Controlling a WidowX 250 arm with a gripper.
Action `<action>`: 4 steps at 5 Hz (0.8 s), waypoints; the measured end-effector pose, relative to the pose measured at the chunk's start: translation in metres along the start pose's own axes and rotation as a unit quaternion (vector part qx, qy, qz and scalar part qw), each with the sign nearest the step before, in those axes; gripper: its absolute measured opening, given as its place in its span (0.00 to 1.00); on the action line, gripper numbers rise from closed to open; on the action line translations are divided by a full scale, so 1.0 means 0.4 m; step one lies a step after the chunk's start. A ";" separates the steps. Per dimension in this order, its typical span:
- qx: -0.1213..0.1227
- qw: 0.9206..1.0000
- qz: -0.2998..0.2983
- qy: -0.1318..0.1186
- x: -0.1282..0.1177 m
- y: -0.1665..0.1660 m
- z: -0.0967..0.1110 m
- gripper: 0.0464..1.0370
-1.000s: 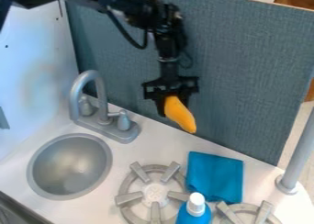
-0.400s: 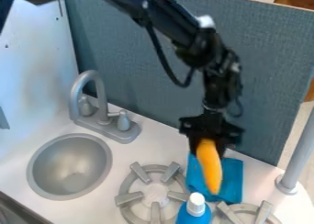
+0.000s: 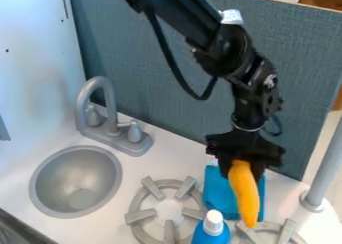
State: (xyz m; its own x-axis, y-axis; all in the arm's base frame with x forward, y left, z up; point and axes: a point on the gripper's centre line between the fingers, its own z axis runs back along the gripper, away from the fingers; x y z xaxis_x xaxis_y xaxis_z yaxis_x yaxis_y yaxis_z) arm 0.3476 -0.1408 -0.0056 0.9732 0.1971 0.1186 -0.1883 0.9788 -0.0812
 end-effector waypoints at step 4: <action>0.001 1.000 -0.011 -0.029 -0.114 -0.110 -0.121 0.58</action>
State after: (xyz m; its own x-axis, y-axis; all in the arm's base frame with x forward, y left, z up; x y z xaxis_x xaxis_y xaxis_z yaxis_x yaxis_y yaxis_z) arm 0.3180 -0.1957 -0.0552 0.9679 0.1788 0.1766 -0.1678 0.9829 -0.0755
